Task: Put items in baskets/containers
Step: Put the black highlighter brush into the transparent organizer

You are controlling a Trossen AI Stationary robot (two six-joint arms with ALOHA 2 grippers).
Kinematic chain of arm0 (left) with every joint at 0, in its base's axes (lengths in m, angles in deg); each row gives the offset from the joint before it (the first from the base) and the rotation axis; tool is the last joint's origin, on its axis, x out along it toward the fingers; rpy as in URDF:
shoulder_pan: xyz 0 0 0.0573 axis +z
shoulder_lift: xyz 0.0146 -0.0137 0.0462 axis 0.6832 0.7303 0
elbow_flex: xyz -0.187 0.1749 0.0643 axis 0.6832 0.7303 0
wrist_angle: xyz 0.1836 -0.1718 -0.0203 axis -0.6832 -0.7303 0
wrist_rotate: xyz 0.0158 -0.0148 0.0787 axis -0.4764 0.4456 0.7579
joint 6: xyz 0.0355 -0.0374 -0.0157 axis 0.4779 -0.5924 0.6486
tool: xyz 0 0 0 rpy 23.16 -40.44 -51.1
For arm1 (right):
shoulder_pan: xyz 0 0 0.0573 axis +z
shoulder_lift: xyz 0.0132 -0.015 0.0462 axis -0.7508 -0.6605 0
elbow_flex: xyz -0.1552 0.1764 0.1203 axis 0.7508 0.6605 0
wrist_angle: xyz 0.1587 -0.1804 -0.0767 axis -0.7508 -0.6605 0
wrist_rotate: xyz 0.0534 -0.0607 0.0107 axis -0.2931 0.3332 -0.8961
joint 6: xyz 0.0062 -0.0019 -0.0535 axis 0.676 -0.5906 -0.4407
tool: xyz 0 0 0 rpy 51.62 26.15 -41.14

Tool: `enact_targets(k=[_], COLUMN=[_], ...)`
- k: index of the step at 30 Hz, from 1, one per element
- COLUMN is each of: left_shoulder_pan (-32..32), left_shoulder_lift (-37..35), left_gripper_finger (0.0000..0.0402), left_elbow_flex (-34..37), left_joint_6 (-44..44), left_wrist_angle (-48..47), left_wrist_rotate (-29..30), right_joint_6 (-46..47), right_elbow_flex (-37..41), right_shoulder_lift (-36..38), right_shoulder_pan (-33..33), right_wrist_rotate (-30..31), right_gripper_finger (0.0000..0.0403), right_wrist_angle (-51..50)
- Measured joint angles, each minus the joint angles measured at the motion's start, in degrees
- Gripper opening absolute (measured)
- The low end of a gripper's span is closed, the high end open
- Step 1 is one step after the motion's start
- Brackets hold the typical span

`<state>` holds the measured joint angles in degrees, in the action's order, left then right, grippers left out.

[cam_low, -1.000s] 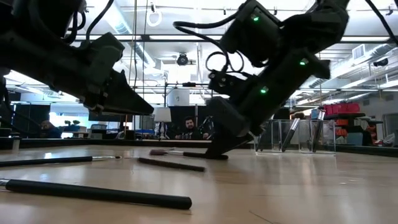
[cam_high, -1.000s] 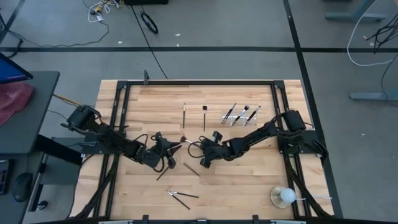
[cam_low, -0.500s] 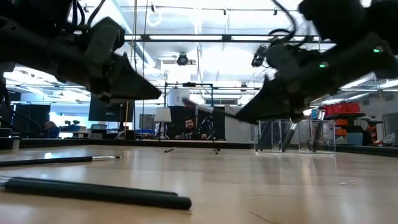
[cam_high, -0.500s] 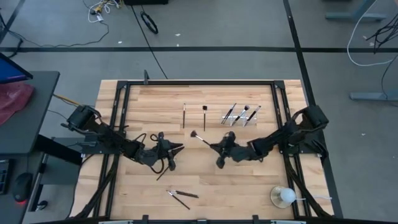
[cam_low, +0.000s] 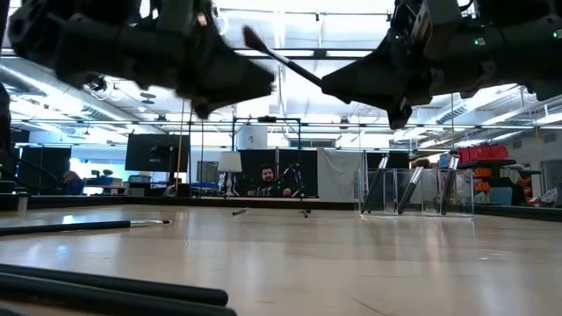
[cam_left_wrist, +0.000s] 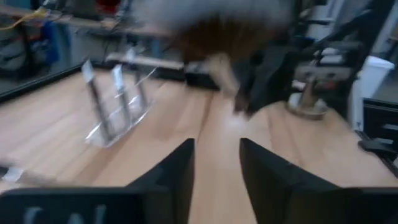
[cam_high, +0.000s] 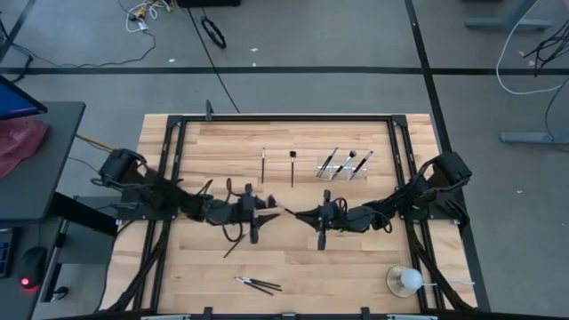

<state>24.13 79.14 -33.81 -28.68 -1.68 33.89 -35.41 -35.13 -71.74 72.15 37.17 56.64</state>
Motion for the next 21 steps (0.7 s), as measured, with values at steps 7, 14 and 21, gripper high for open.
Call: enact_targets(k=[7,14,21], left_shoulder_pan=[1.50,1.51,1.37], left_shoulder_lift=[4.87,6.87,6.87], left_gripper_finger=[0.0212,0.0164,0.0050], left_elbow_flex=[-7.30,-9.44,-9.44], left_joint_6=[5.01,5.54,5.36], left_wrist_angle=[0.05,1.60,1.17], left_wrist_rotate=[-3.04,-3.02,-3.02], right_joint_6=[-0.47,-0.42,-0.32], right_elbow_flex=[-0.04,-0.09,-0.13], right_shoulder_lift=[0.00,0.07,0.09], right_shoulder_pan=[0.00,0.00,0.00], right_wrist_rotate=[-0.05,-0.14,-0.33], right_gripper_finger=[0.0009,0.0009,0.0022], right_wrist_angle=[0.36,0.09,-1.83])
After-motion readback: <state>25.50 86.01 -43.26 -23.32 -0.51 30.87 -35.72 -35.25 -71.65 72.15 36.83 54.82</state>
